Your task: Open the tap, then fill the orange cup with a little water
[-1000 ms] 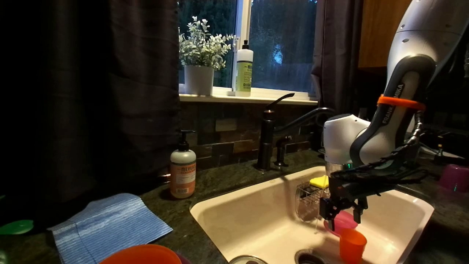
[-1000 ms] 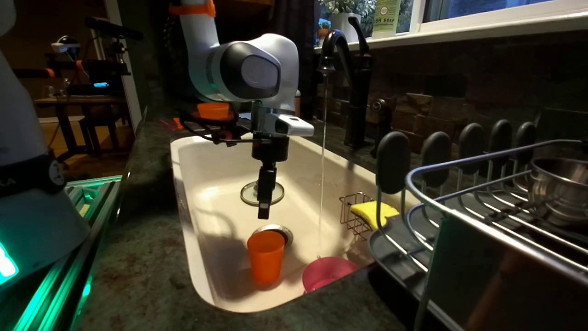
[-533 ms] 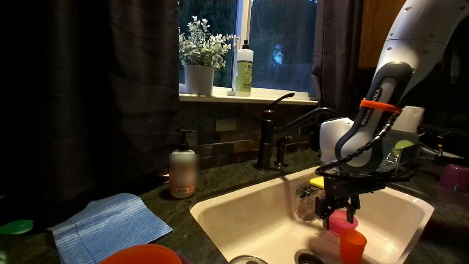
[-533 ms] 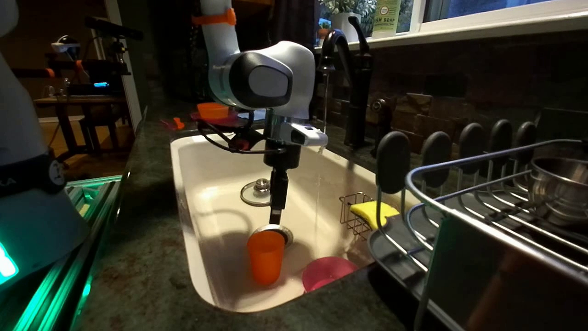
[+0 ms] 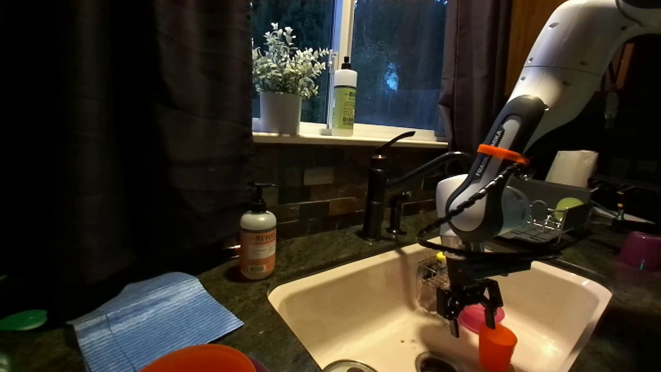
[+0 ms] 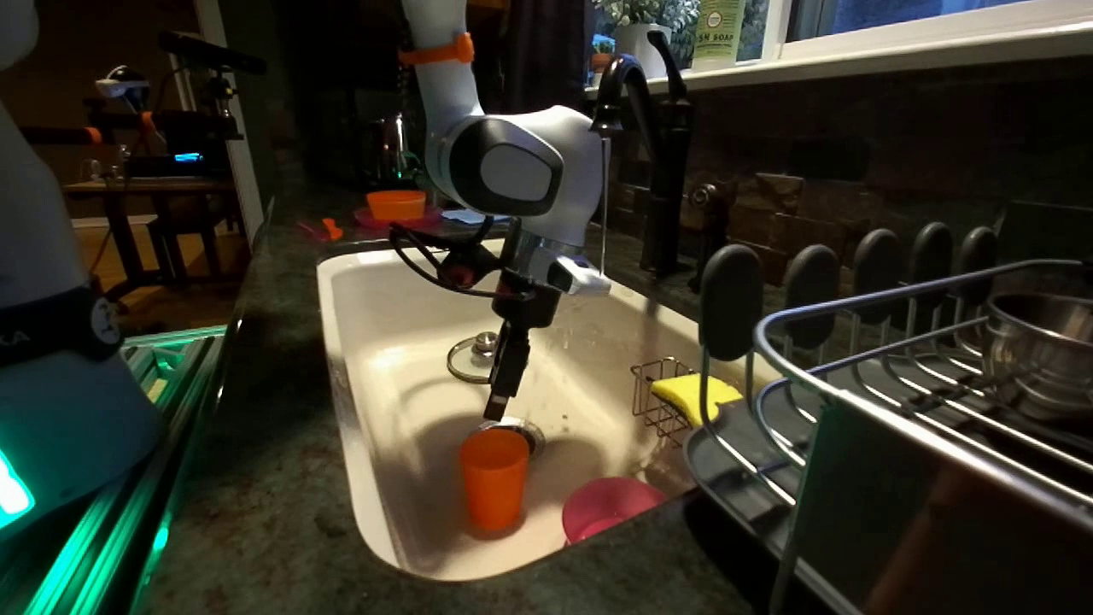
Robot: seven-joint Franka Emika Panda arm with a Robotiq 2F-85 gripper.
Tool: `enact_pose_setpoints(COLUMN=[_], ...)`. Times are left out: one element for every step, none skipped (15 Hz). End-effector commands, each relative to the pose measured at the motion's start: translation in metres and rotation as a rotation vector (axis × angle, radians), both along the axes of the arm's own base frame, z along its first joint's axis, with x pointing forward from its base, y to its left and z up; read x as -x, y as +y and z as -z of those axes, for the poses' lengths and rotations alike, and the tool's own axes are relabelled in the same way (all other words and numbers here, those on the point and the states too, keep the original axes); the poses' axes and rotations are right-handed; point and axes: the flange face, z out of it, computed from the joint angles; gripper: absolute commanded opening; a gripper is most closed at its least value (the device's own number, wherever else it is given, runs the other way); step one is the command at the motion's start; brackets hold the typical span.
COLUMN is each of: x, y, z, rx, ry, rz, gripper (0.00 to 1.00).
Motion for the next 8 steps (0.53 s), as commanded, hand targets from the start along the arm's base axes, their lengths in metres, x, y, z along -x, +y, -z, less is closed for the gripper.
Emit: enact_pose_setpoints(x=[-0.001,-0.002,-0.004,-0.006,-0.008,-0.01,-0.012,-0.013], y=[0.018,0.024,0.032,0.038,0.045,0.049,0.054,0.056], z=[0.008,0.008,0.01,0.01,0.01,0.01,0.011,0.012], rx=[-0.034,-0.046,-0.062,-0.066,-0.075,-0.078,-0.081,-0.078], ry=[0.081,0.093,0.104,0.111,0.114,0.118,0.12,0.128], rz=[0.084,0.088,0.077,0.077,0.07,0.074,0.076,0.089], gripper=[1.0,1.0,1.0,1.0,1.0,1.0,1.0,1.0])
